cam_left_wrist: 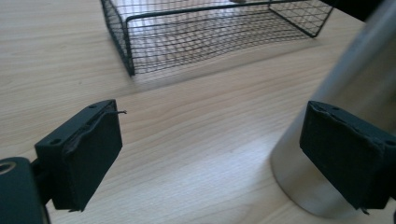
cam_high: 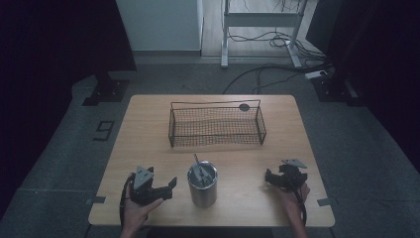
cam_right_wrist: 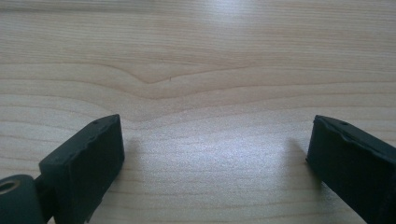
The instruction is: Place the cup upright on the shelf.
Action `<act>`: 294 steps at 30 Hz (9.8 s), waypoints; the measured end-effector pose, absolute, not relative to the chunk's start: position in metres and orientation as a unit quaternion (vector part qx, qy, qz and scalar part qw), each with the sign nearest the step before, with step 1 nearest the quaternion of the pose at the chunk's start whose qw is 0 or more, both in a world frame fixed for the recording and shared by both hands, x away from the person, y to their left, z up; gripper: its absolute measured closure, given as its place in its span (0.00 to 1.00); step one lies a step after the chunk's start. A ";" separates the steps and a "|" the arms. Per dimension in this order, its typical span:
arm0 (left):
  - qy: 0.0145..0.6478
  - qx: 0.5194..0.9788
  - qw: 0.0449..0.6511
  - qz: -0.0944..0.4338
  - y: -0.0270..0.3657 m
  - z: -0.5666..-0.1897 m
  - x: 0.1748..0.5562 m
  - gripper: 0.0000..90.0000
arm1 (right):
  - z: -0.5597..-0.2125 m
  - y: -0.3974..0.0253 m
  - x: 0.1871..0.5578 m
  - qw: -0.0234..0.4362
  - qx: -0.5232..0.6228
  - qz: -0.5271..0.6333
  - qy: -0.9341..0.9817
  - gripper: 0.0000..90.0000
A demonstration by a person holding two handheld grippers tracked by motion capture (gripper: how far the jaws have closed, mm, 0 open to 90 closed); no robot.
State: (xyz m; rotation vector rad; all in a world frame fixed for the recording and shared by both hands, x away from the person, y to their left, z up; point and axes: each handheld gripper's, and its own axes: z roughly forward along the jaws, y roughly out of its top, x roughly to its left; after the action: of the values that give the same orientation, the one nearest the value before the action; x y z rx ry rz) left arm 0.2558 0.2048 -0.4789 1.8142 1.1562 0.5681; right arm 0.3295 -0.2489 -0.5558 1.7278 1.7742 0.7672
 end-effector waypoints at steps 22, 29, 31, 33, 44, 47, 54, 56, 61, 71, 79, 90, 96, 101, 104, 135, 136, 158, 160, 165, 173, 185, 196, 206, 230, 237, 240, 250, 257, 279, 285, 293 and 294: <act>0.386 0.778 0.460 0.187 0.169 -0.469 0.236 0.00 | -0.556 -0.249 0.329 0.272 0.643 0.285 0.657 0.05; 0.364 0.791 0.460 0.175 0.151 -0.469 0.234 0.00 | -0.556 -0.249 0.329 0.272 0.643 0.284 0.657 0.05; 0.362 0.792 0.460 0.173 0.149 -0.469 0.234 0.00 | -0.556 -0.249 0.329 0.273 0.643 0.284 0.657 0.05; 0.358 0.795 0.459 0.169 0.146 -0.470 0.234 0.00 | -0.556 -0.249 0.329 0.272 0.643 0.284 0.657 0.05; 0.339 0.811 0.447 0.165 0.120 -0.474 0.244 0.00 | -0.556 -0.249 0.329 0.274 0.643 0.285 0.656 0.06; 0.336 0.812 0.447 0.165 0.116 -0.474 0.247 0.00 | -0.556 -0.249 0.329 0.274 0.643 0.285 0.656 0.06; 0.344 0.808 0.448 0.167 0.105 -0.472 0.259 0.00 | -0.556 -0.249 0.329 0.275 0.643 0.285 0.656 0.06; 0.345 0.808 0.447 0.169 0.102 -0.473 0.262 0.00 | -0.556 -0.249 0.329 0.275 0.643 0.285 0.656 0.06; 0.358 0.798 0.448 0.186 0.095 -0.478 0.263 0.03 | -0.556 -0.249 0.329 0.275 0.643 0.285 0.655 0.06; 0.354 0.800 0.449 0.183 0.098 -0.477 0.262 0.04 | -0.556 -0.249 0.329 0.275 0.643 0.285 0.656 0.06; 0.375 0.787 0.457 0.177 0.102 -0.476 0.265 0.04 | -0.556 -0.249 0.329 0.275 0.643 0.285 0.655 0.07; 0.374 0.777 0.468 0.196 0.096 -0.471 0.260 0.04 | -0.555 -0.250 0.328 0.277 0.646 0.286 0.651 0.09; 0.370 0.774 0.473 0.203 0.099 -0.458 0.260 0.04 | -0.555 -0.250 0.328 0.278 0.647 0.286 0.650 0.09; 0.367 0.778 0.466 0.208 0.099 -0.448 0.263 0.04 | -0.555 -0.250 0.328 0.278 0.647 0.286 0.650 0.09; 0.367 0.776 0.471 0.204 0.100 -0.445 0.265 0.04 | -0.555 -0.250 0.328 0.278 0.647 0.286 0.650 0.09; 0.378 0.760 0.475 0.232 0.110 -0.401 0.293 0.04 | -0.555 -0.250 0.327 0.279 0.647 0.286 0.650 0.10; 0.379 0.759 0.475 0.233 0.111 -0.400 0.294 0.04 | -0.555 -0.250 0.327 0.279 0.647 0.286 0.650 0.10; 0.401 0.749 0.466 0.245 0.120 -0.381 0.320 0.04 | -0.555 -0.250 0.327 0.279 0.644 0.288 0.651 0.12; 0.405 0.749 0.463 0.247 0.119 -0.379 0.323 0.04 | -0.555 -0.250 0.327 0.279 0.644 0.288 0.652 0.12; 0.411 0.746 0.456 0.257 0.114 -0.373 0.332 0.04 | -0.555 -0.250 0.327 0.278 0.642 0.289 0.654 0.12; 0.412 0.746 0.450 0.265 0.108 -0.364 0.343 0.04 | -0.555 -0.250 0.328 0.279 0.641 0.289 0.655 0.13; 0.416 0.740 0.458 0.264 0.108 -0.354 0.355 0.04 | -0.555 -0.250 0.327 0.279 0.640 0.289 0.655 0.13; 0.427 0.730 0.462 0.267 0.115 -0.348 0.366 0.04 | -0.555 -0.250 0.328 0.279 0.640 0.290 0.655 0.13; 0.432 0.726 0.461 0.270 0.118 -0.345 0.374 0.04 | -0.555 -0.250 0.327 0.280 0.639 0.290 0.655 0.13; 0.454 0.714 0.456 0.276 0.130 -0.341 0.398 0.04 | -0.555 -0.250 0.327 0.280 0.639 0.290 0.655 0.14; 0.459 0.712 0.451 0.281 0.132 -0.339 0.404 0.05 | -0.555 -0.250 0.327 0.280 0.639 0.290 0.655 0.14; 0.460 0.712 0.450 0.283 0.132 -0.338 0.406 0.04 | -0.555 -0.250 0.327 0.280 0.639 0.290 0.655 0.14; 0.466 0.708 0.448 0.285 0.135 -0.336 0.412 0.05 | -0.555 -0.250 0.327 0.280 0.639 0.290 0.655 0.14; 0.470 0.704 0.447 0.289 0.138 -0.333 0.416 0.05 | -0.555 -0.250 0.327 0.280 0.639 0.290 0.655 0.14; 0.481 0.703 0.436 0.291 0.134 -0.336 0.442 0.05 | -0.555 -0.250 0.327 0.281 0.639 0.291 0.654 0.14; 0.483 0.704 0.432 0.291 0.130 -0.338 0.451 0.05 | -0.555 -0.250 0.327 0.281 0.639 0.291 0.654 0.14; 0.489 0.703 0.428 0.290 0.124 -0.346 0.466 0.05 | -0.555 -0.250 0.327 0.281 0.639 0.291 0.655 0.14; 0.489 0.703 0.427 0.290 0.123 -0.348 0.468 0.05 | -0.555 -0.250 0.327 0.281 0.639 0.291 0.655 0.14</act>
State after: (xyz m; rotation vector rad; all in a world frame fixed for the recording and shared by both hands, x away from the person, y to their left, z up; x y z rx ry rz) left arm 0.4676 0.1228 -0.3478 1.7572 1.2214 0.7234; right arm 0.3271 -0.2498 -0.5553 1.7113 1.7541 0.7800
